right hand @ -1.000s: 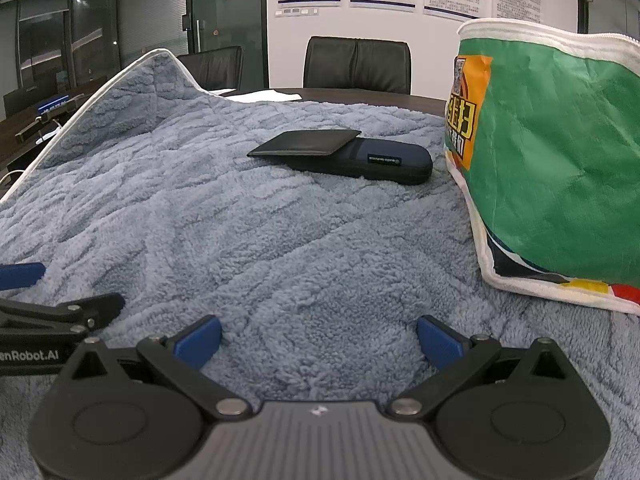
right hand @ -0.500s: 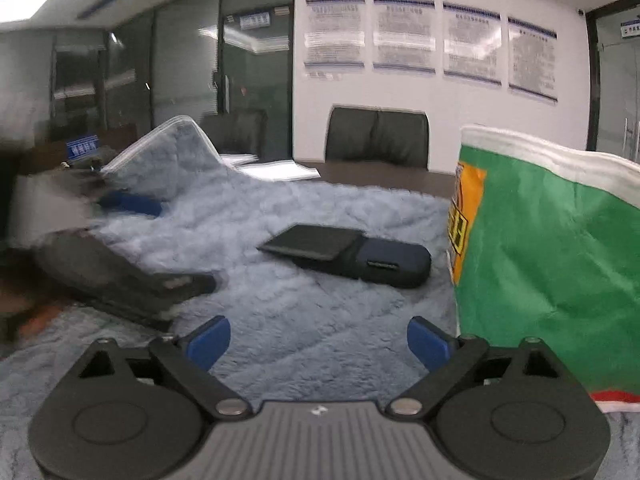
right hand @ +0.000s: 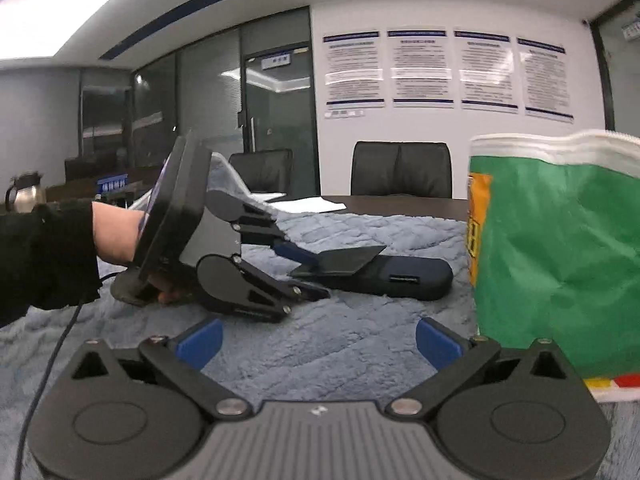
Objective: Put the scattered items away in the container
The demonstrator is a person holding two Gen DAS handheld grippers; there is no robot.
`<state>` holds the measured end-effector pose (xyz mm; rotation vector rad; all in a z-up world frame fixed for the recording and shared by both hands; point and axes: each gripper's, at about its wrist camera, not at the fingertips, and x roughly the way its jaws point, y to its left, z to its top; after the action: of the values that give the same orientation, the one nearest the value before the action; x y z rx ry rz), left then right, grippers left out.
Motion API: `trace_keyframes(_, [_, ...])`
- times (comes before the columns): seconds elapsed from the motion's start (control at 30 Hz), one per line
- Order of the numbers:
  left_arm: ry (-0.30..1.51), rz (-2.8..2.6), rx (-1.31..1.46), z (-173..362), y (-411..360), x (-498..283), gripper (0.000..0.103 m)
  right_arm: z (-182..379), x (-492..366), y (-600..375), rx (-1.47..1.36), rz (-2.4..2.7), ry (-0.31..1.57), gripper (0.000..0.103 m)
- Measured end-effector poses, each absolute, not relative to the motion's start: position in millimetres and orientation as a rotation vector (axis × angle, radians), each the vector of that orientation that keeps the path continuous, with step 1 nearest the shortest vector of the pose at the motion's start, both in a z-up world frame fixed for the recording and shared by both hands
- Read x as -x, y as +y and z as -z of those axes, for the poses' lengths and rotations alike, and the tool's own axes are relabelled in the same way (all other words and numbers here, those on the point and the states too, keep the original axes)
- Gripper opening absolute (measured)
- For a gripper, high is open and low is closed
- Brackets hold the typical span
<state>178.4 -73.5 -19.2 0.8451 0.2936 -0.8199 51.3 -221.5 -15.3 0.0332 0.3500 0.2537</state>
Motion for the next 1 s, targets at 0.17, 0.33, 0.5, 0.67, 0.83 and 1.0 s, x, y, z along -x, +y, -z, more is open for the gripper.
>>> trace_keyframes(0.17, [0.346, 0.775, -0.917, 15.9, -79.8, -193.0, 0.015, 15.6, -44.3, -219.5, -0.016, -0.244, 0.318, 0.103])
trace_keyframes(0.33, [0.323, 0.786, -0.838, -13.9, -63.0, -176.9, 0.004, 18.3, -42.0, -221.9, -0.031, -0.237, 0.323, 0.103])
trace_keyframes(0.5, [0.326, 0.862, -0.881, -31.4, -33.3, -113.4, 0.004, 16.6, -43.4, -229.4, -0.059, -0.254, 0.349, 0.103])
trace_keyframes(0.67, [0.395, 1.033, -0.966, -42.9, -11.4, -34.4, 0.004, 8.8, -35.8, -217.6, 0.16, -0.433, 0.385, 0.099])
trace_keyframes(0.83, [0.449, 1.164, -0.973, -45.3, -12.1, 5.3, 0.004, -8.0, -19.4, -193.9, 0.377, -0.758, 0.308, 0.076])
trace_keyframes(1.0, [0.401, 1.131, -1.01, -34.9, -13.1, 13.8, 0.026, -15.0, -28.2, -189.5, 0.489, -0.931, 0.453, 0.008])
